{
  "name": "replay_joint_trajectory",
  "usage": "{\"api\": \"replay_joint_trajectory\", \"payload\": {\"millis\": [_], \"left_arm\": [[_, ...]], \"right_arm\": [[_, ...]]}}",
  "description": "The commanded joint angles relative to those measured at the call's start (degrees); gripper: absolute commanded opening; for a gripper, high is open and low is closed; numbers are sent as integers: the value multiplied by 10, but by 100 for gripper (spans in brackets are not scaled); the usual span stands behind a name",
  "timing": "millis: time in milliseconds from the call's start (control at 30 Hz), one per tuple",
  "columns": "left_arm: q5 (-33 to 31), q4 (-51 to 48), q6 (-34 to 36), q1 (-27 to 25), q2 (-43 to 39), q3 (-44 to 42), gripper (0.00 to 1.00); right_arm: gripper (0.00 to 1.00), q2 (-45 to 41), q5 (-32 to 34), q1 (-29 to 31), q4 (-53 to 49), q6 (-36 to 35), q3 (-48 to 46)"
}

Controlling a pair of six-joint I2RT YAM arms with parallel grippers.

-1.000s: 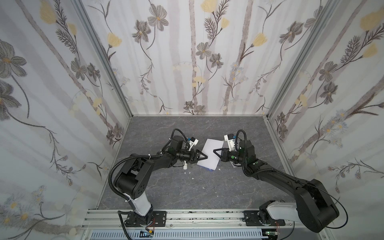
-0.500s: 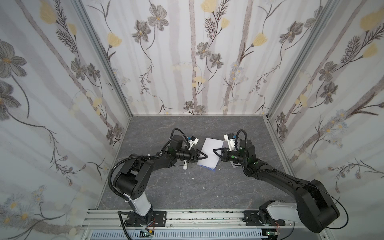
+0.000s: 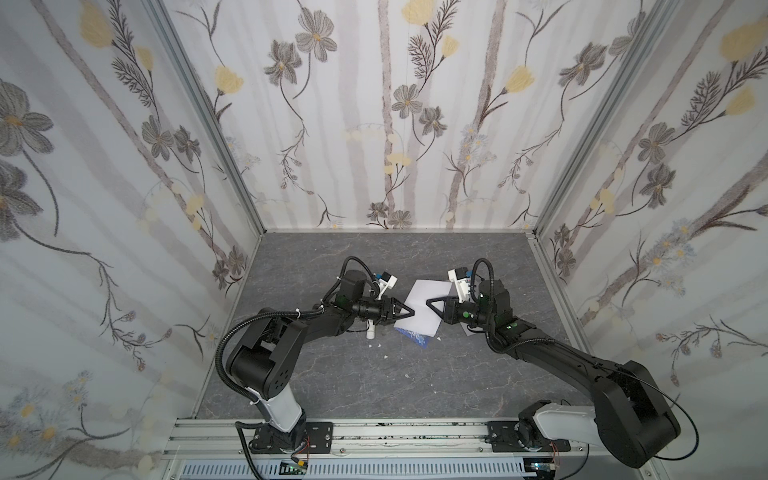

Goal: Place the letter into the envelope and seal it

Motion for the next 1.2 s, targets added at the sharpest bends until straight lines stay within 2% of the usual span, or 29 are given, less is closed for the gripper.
{"api": "replay_joint_trajectory", "payload": {"millis": [0, 200, 433, 567, 767, 867, 1000, 1167], "left_arm": [[12, 29, -8, 1, -4, 3, 44], [13, 31, -10, 1, -2, 3, 37], [14, 35, -13, 1, -1, 4, 29], [14, 37, -14, 1, -1, 4, 27], [14, 40, -16, 2, -4, 3, 13], [14, 42, -18, 2, -4, 3, 8], [16, 45, -22, 2, -8, 3, 1], [19, 47, -27, 2, -12, 4, 1]], "right_arm": [[26, -1, 7, 0, -2, -8, 7], [27, 1, 7, 0, -5, -11, 12], [36, 1, 15, 0, -20, -21, 16], [44, 2, 19, 0, -25, -25, 16], [49, 6, 16, -1, -23, -28, 13], [49, 7, 15, 0, -20, -29, 11], [42, 9, 11, -1, -16, -28, 11], [37, 15, 8, 0, -17, -33, 15]]}}
